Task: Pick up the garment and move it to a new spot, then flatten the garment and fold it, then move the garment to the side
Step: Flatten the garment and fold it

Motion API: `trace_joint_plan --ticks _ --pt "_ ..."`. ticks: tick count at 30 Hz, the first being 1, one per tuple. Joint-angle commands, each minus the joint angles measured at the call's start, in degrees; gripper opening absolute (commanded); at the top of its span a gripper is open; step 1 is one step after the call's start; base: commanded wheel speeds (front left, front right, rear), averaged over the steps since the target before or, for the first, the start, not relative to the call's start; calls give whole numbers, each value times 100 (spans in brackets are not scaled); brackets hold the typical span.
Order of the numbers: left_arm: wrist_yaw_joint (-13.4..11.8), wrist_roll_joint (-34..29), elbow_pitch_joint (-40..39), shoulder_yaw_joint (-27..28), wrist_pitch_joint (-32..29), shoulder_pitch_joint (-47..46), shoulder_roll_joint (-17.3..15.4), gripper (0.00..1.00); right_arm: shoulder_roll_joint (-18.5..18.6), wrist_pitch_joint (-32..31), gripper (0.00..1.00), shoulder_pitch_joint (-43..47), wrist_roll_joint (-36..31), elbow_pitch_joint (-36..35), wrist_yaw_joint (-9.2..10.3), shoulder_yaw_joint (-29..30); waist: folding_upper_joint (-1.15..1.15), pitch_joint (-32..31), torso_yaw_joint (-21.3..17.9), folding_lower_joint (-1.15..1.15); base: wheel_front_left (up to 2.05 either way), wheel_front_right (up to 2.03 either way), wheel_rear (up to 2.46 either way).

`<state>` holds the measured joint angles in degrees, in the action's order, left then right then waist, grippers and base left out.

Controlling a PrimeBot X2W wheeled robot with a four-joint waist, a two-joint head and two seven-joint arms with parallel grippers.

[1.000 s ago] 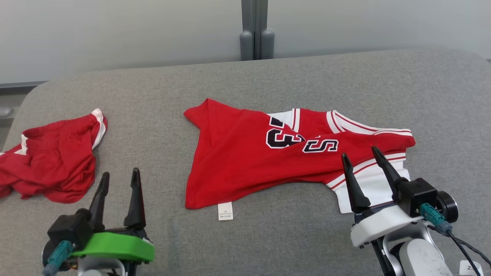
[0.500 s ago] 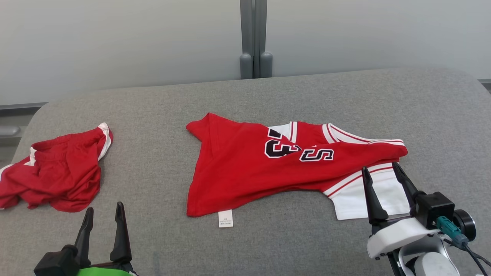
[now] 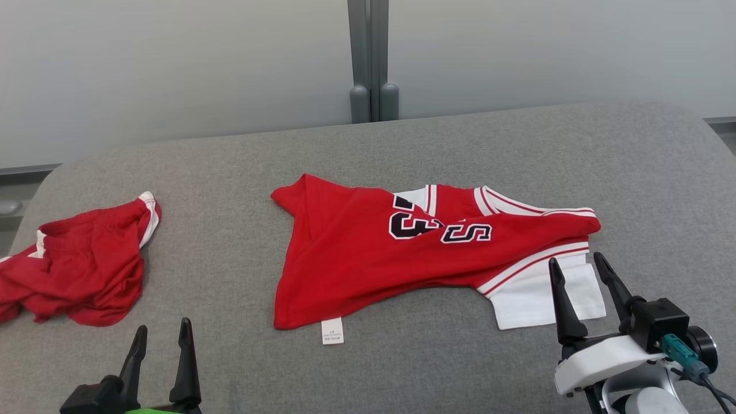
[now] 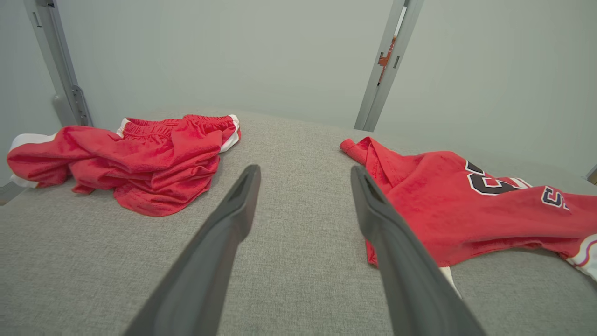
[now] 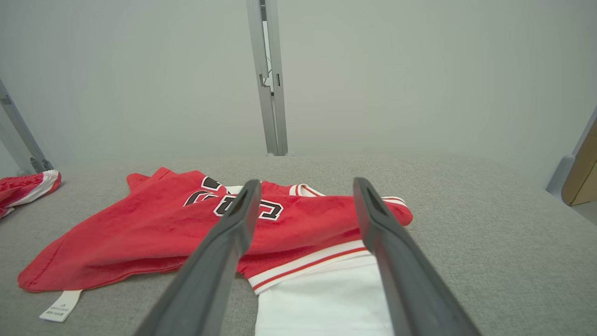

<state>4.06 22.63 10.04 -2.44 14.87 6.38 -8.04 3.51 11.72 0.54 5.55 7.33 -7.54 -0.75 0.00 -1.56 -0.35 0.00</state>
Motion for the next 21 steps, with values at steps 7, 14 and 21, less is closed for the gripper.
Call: trace_joint_plan --ticks 7,14,21 --pt "12 33 81 -44 7 7 -49 100 -27 29 100 76 23 36 10 -15 0 13 9 0 0 0 0" --pt "70 100 270 -305 -329 -181 62 100 -25 -416 100 -29 -11 185 10 168 0 80 -63 0 0 0 0" --pt "243 253 1114 -961 -1020 -881 225 100 184 -1342 100 -413 -95 767 10 494 0 315 -185 0 0 0 0"
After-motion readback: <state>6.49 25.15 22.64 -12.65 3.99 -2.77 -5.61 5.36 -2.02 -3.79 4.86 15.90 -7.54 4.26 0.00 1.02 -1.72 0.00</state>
